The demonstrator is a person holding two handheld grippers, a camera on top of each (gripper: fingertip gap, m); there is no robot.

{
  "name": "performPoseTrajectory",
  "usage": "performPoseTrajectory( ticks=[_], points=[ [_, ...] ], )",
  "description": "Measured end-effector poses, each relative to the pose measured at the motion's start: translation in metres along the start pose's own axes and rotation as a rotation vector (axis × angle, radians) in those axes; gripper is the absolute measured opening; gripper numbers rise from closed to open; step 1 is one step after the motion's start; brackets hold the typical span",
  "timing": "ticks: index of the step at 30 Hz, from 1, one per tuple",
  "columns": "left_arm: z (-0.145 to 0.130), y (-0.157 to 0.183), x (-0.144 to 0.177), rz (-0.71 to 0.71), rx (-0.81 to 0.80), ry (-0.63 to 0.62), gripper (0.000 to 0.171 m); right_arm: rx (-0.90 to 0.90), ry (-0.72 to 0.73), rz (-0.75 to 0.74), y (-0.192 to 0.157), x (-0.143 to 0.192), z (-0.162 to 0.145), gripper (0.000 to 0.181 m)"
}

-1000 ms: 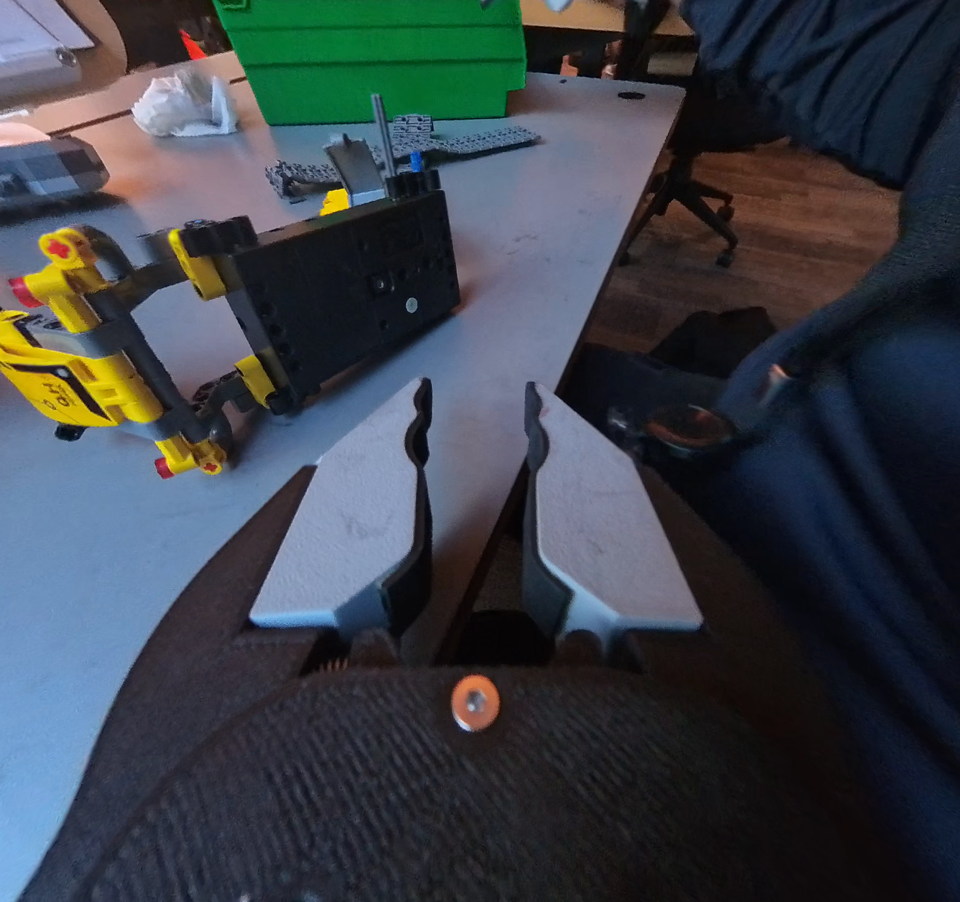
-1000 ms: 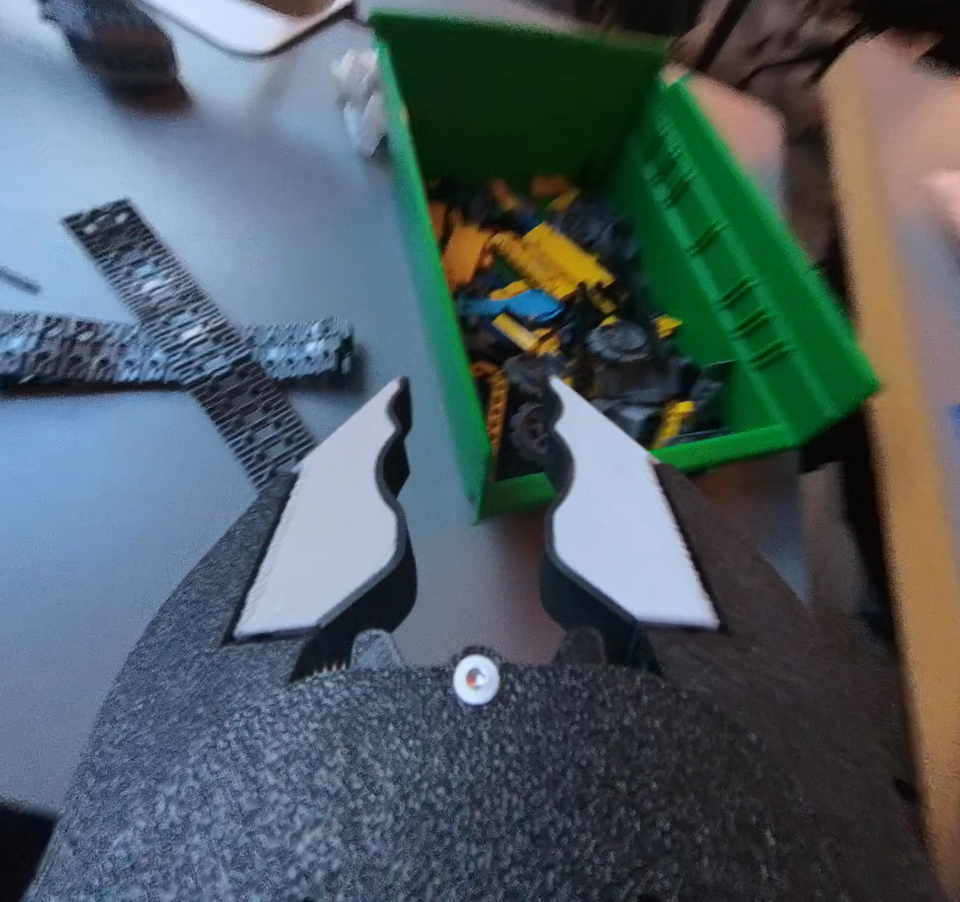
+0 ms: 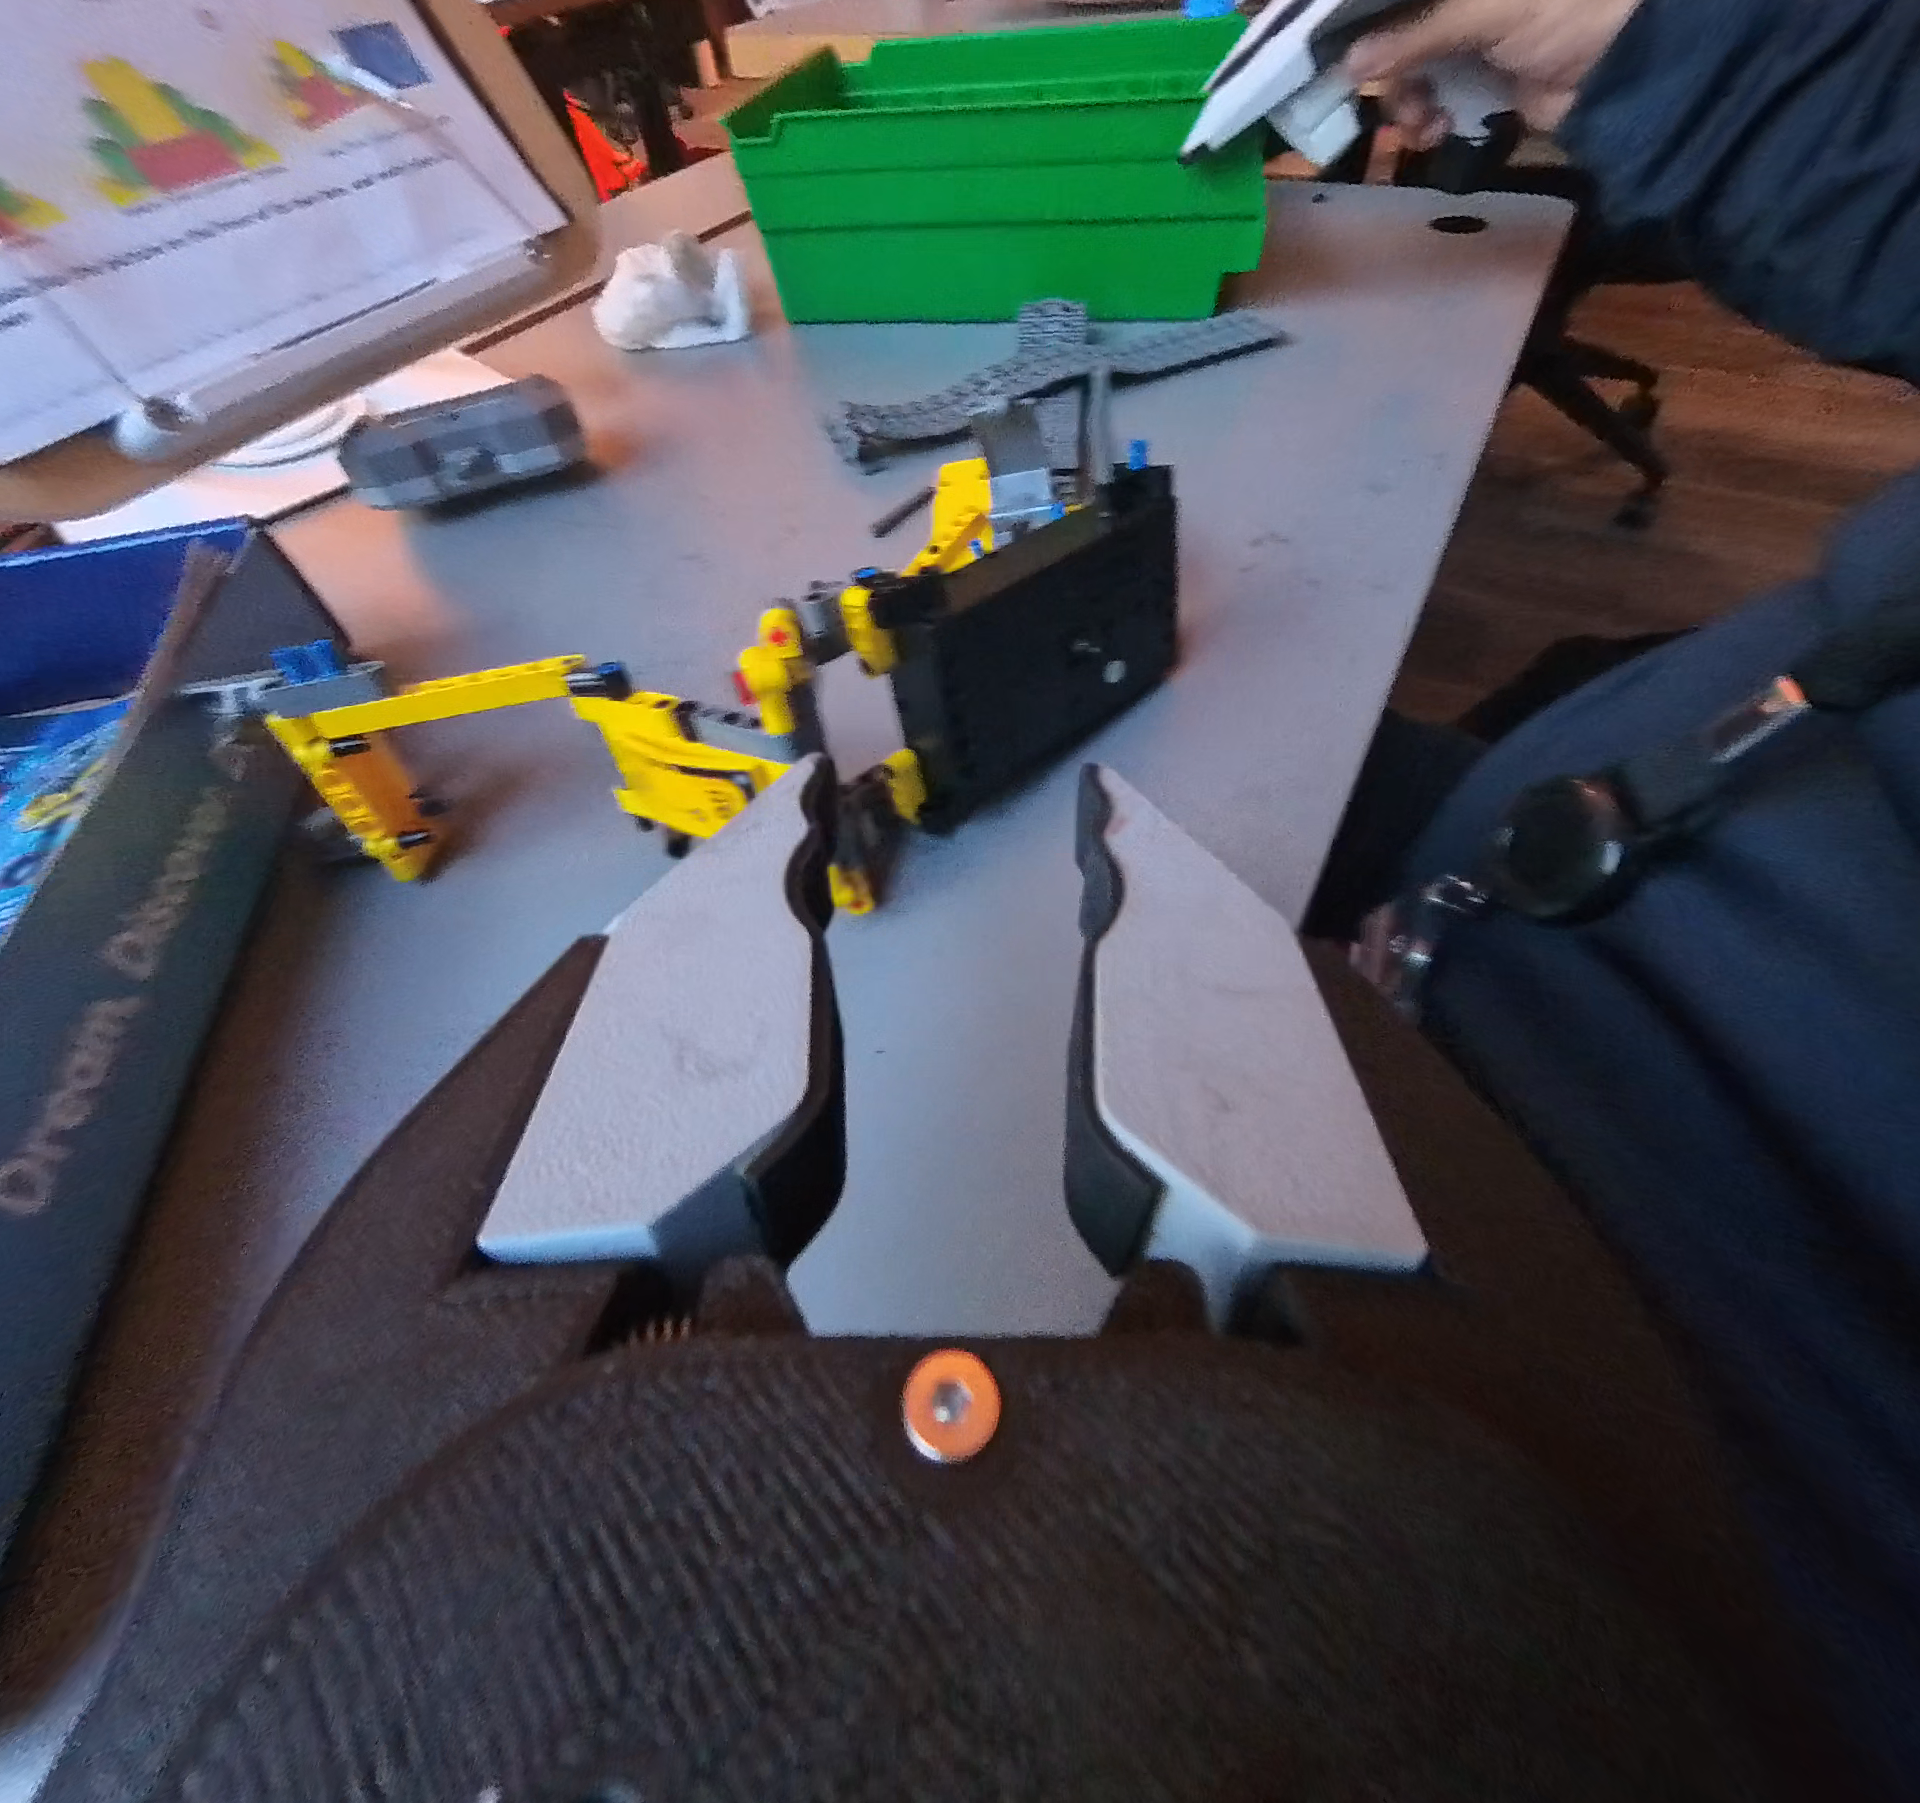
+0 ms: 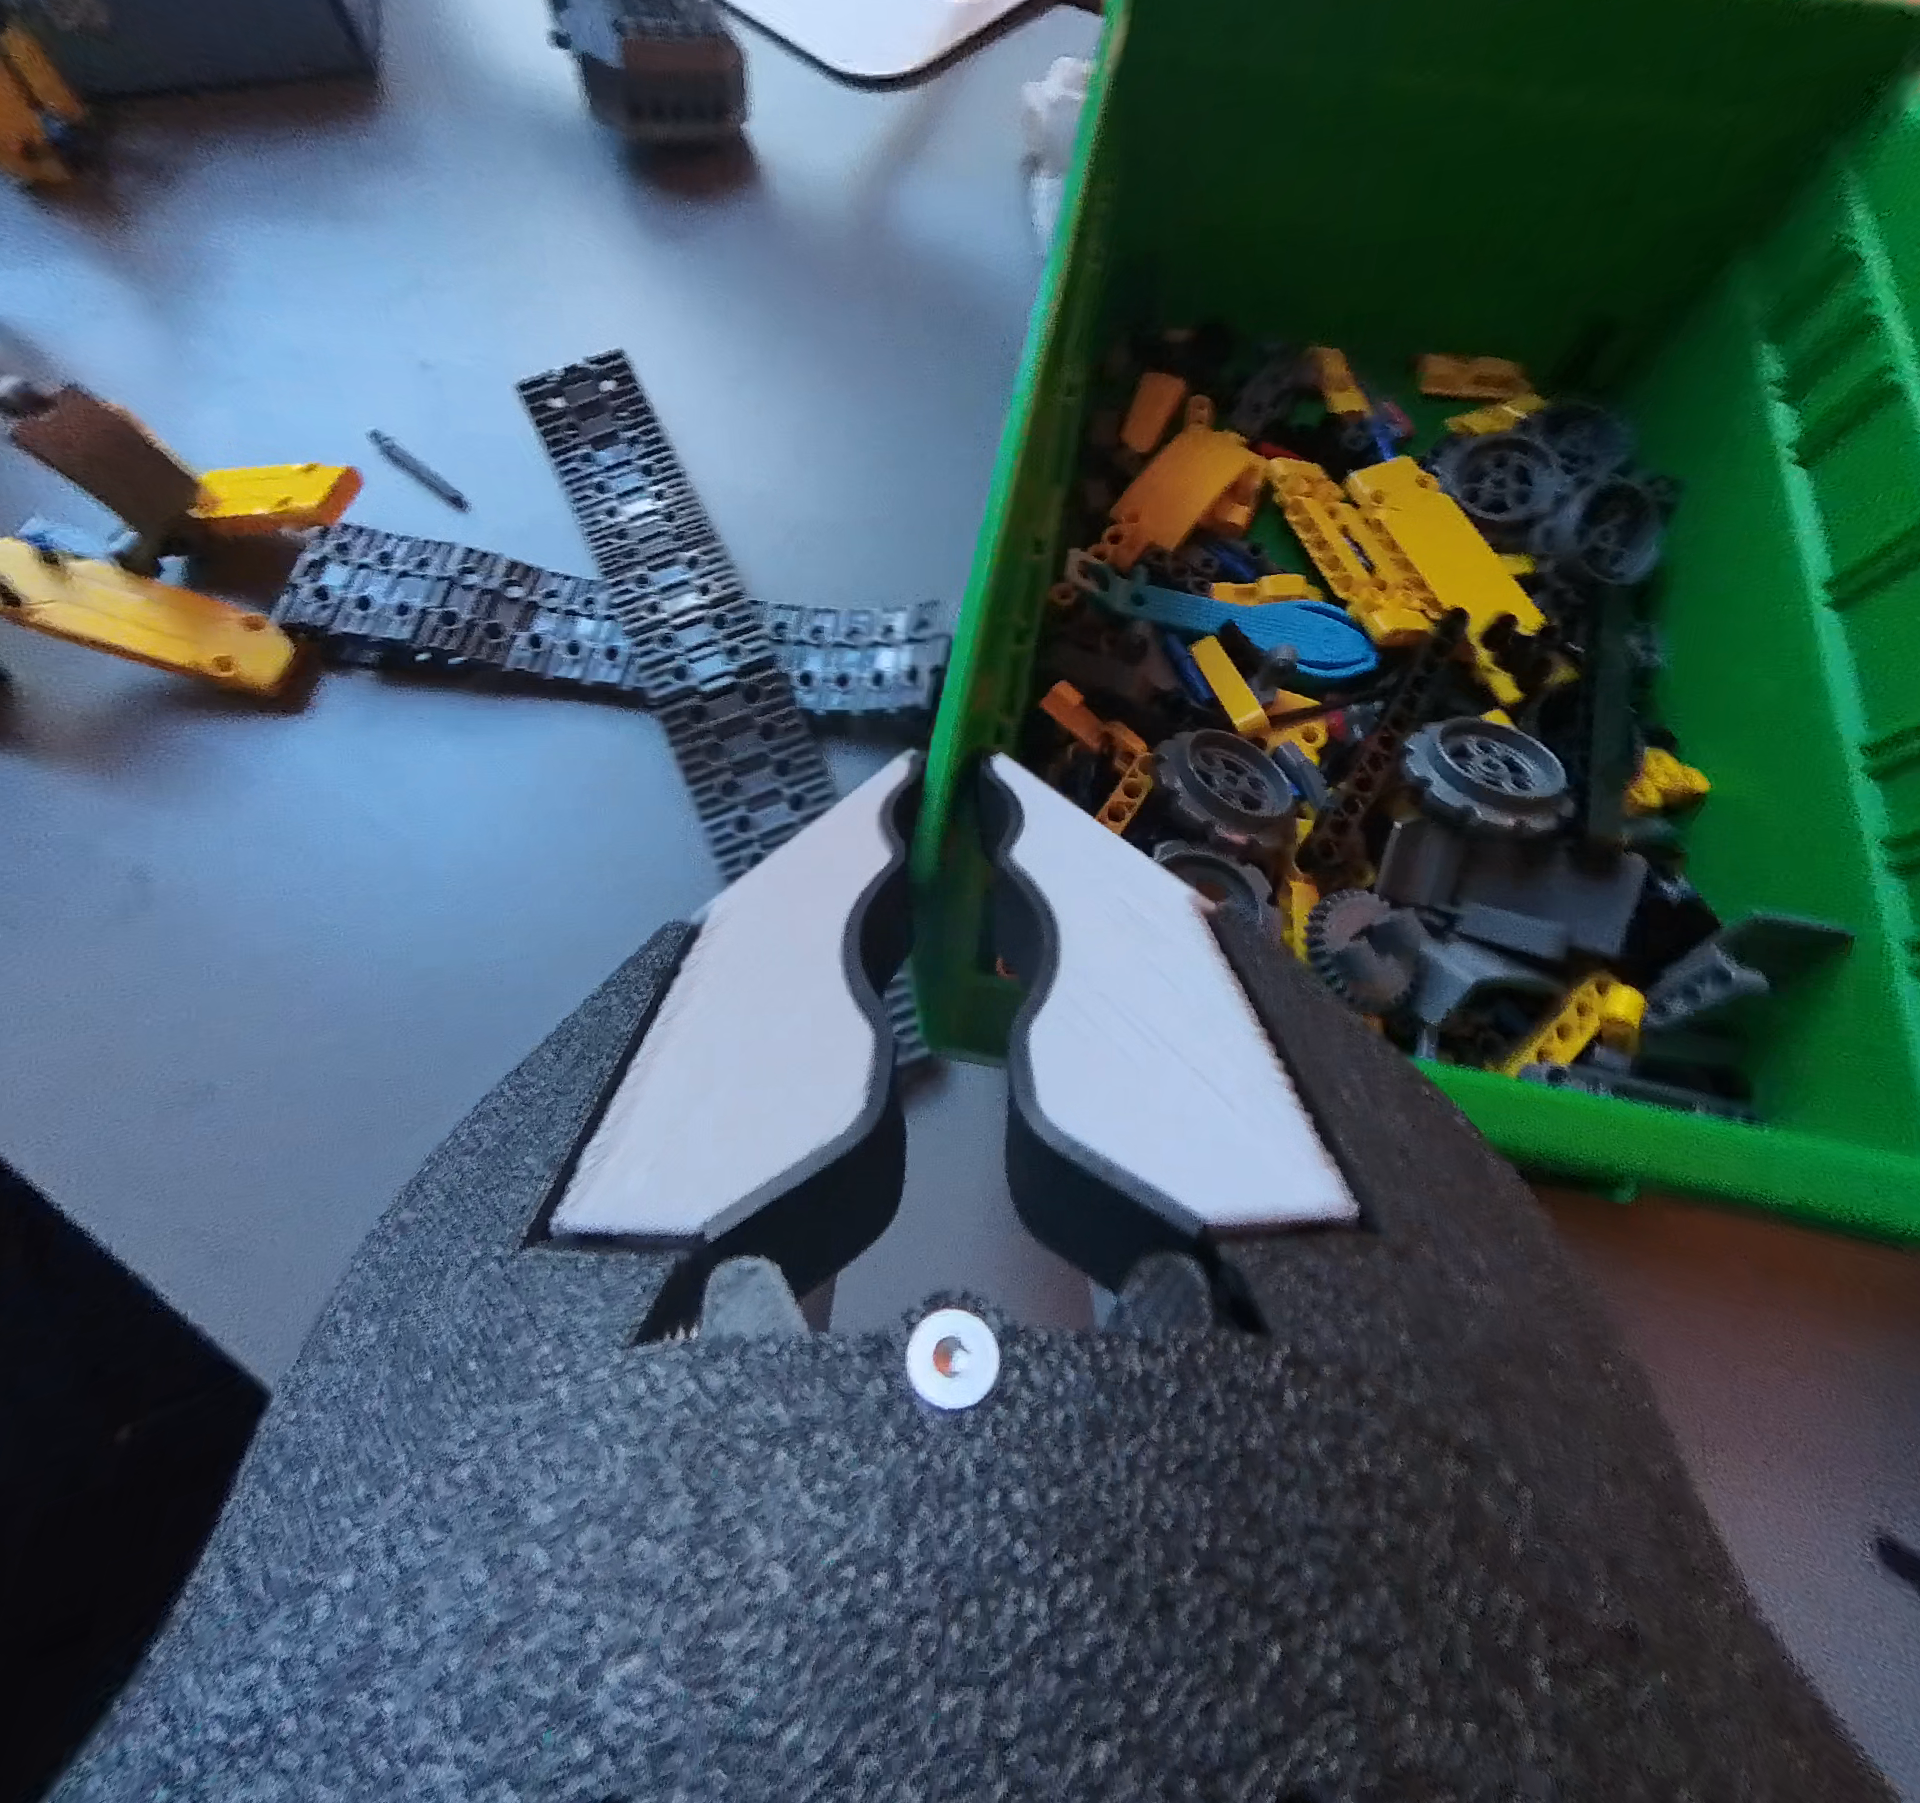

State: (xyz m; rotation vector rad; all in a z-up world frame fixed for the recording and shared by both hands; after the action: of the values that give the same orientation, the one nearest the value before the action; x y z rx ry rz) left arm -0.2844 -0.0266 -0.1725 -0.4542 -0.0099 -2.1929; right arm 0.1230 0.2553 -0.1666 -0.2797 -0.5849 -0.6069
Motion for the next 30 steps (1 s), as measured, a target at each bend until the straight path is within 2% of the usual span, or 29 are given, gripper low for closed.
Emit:
performPoseTrajectory(
  ticks=[4,7,8,10,11,12,14,16,19,21,25,27,30],
  points=[
    [-0.011,-0.015,-0.007,-0.018,0.031,-0.029,0.045,0.079,-0.036,0.118,-0.027,-0.006,0.004,0.016],
    [-0.024,-0.015,-0.014,-0.044,0.015,-0.109,0.045,0.164,0.001,0.137,-0.034,0.013,0.002,0.015],
    [-0.025,-0.016,-0.017,-0.057,0.010,-0.123,0.045,0.155,0.030,0.141,-0.030,0.021,0.003,0.013],
    [-0.026,-0.020,-0.022,-0.067,-0.001,-0.151,0.043,0.117,0.061,0.091,-0.007,0.036,0.008,0.027],
    [-0.027,-0.021,-0.025,-0.077,0.004,-0.177,0.043,0.122,0.061,0.024,0.010,0.042,0.010,0.015],
    [-0.030,-0.023,-0.028,-0.081,0.003,-0.201,0.044,0.139,0.048,-0.014,0.026,0.047,0.012,0.014],
    [-0.036,-0.024,-0.033,-0.100,0.016,-0.251,0.043,0.119,-0.003,0.067,0.045,0.049,0.017,0.018],
    [-0.041,-0.026,-0.038,-0.110,0.044,-0.306,0.044,0.083,-0.102,0.156,0.063,0.038,0.018,0.015],
    [-0.041,-0.031,-0.042,-0.073,0.069,-0.317,0.040,0.209,-0.316,0.239,0.078,-0.001,0.010,0.015],
    [-0.039,-0.038,-0.041,-0.025,0.100,-0.288,0.037,0.287,-0.397,0.224,0.086,-0.034,0.012,0.017],
    [-0.043,-0.044,-0.043,-0.003,0.155,-0.324,0.040,0.428,-0.505,0.154,0.096,-0.090,0.020,0.011],
    [-0.045,-0.044,-0.045,0.000,0.149,-0.347,0.040,0.518,-0.512,0.120,0.091,-0.094,0.029,0.007],
    [-0.047,-0.043,-0.047,-0.010,0.152,-0.365,0.039,0.682,-0.471,0.275,0.069,-0.088,0.036,0.013]
  ],
)
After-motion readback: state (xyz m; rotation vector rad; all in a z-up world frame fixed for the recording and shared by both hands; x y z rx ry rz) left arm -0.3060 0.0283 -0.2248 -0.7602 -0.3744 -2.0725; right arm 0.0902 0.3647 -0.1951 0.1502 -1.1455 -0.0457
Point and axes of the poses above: each gripper's, where its closed fingertips meet, x back along the fingers, z out of its top, y = z × x across the jaws, the point moved 6 cm from there along x, back along the fingers, and after that the axes turned 5 degrees about -x, right-handed, at the moved point
